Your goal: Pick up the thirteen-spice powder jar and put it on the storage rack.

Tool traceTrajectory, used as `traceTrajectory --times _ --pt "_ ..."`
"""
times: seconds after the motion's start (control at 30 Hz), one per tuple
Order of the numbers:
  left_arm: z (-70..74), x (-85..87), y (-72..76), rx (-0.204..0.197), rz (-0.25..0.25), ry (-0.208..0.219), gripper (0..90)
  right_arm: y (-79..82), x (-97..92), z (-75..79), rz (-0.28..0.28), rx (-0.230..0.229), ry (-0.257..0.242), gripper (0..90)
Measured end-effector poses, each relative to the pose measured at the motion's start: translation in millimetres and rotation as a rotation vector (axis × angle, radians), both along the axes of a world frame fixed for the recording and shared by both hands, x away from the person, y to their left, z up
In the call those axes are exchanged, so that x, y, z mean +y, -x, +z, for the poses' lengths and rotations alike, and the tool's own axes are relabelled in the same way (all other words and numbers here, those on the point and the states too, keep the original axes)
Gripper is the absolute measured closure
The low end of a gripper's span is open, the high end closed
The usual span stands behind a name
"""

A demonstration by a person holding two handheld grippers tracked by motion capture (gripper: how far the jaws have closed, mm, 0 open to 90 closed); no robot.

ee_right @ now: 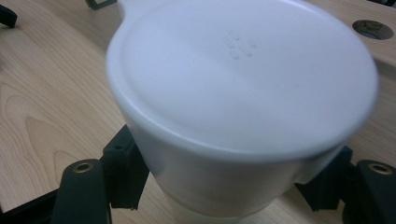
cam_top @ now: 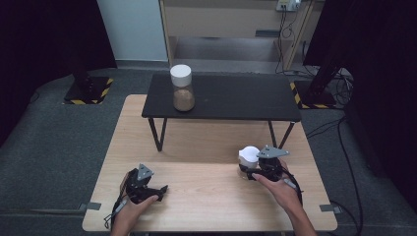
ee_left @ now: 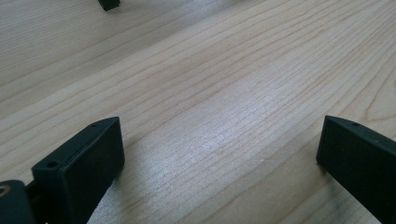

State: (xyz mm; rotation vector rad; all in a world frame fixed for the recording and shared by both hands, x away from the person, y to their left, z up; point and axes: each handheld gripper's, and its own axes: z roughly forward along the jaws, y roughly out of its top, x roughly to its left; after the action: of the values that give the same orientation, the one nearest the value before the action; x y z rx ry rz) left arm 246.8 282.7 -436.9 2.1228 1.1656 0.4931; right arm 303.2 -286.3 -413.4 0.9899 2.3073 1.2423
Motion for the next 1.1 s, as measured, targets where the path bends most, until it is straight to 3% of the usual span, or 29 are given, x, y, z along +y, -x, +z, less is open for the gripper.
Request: traceTrajectory --times 0.37,0.47,0.73,1.1 --pt "0.0 -0.1 0.0 0.0 0.0 0.0 0.0 6.5 6.5 3.6 -0.012 -0.025 0.038 31.7" --pt "0.0 -0.1 0.1 0.0 0.0 0.0 0.0 9.8 4.1 6.9 -0.012 -0.032 0.02 31.7" --pt "0.0 -0.1 0.1 0.0 0.0 -0.001 0.0 11.0 -7.2 39.6 0.037 -0.07 -0.018 31.6" --pt "0.0 -0.2 0.2 0.0 0.001 -0.001 0.0 7.0 -14.9 86.7 0.077 -0.072 -0.025 31.7"
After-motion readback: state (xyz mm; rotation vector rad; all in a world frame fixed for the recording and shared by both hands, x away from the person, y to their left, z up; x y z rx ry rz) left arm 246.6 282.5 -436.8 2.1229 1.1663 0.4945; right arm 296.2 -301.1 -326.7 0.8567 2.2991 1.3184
